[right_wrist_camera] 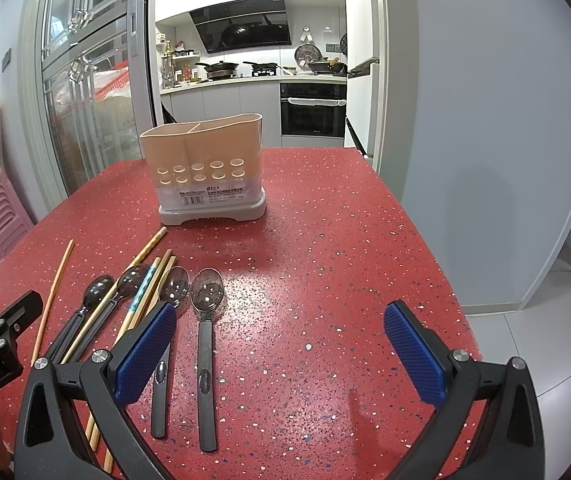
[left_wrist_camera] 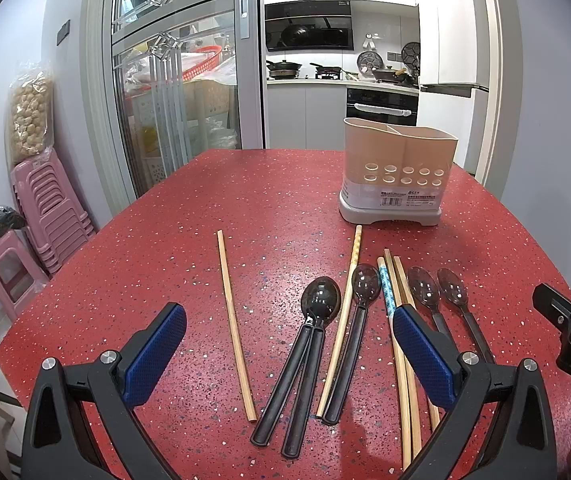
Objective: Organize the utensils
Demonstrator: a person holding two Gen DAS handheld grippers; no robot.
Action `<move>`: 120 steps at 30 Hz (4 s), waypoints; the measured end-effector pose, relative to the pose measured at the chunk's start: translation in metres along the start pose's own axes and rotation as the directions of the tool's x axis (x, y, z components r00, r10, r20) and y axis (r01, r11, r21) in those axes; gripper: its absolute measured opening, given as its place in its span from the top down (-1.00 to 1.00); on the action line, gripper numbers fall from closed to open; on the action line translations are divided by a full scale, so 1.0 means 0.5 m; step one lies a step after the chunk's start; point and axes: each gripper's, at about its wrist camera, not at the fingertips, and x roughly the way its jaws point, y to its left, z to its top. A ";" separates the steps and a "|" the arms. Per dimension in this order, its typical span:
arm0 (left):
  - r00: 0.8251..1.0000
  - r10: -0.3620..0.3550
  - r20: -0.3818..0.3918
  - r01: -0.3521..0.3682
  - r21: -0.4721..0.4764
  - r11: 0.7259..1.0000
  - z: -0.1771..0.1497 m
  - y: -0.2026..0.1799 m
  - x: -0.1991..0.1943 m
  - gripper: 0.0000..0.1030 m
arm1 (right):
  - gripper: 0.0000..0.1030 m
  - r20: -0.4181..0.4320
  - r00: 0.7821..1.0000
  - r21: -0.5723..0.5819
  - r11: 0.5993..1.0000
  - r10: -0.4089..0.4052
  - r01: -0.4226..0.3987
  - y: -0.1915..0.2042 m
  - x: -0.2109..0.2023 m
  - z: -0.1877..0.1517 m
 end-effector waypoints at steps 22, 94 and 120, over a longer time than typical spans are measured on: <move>1.000 0.000 0.001 0.000 0.001 1.000 0.000 0.000 0.000 -1.00 | -1.00 -0.001 1.000 0.003 1.000 0.002 -0.002 0.002 -0.001 -0.002; 0.917 -0.125 -0.378 0.082 -0.128 0.988 0.114 0.146 0.267 0.39 | 0.75 -0.585 0.780 -0.054 0.949 0.221 -0.309 0.027 0.285 0.086; 0.941 -0.319 0.110 0.332 -0.144 0.932 0.515 0.006 0.174 0.39 | 0.75 -0.087 0.890 0.032 0.894 0.447 -0.446 0.019 0.222 0.448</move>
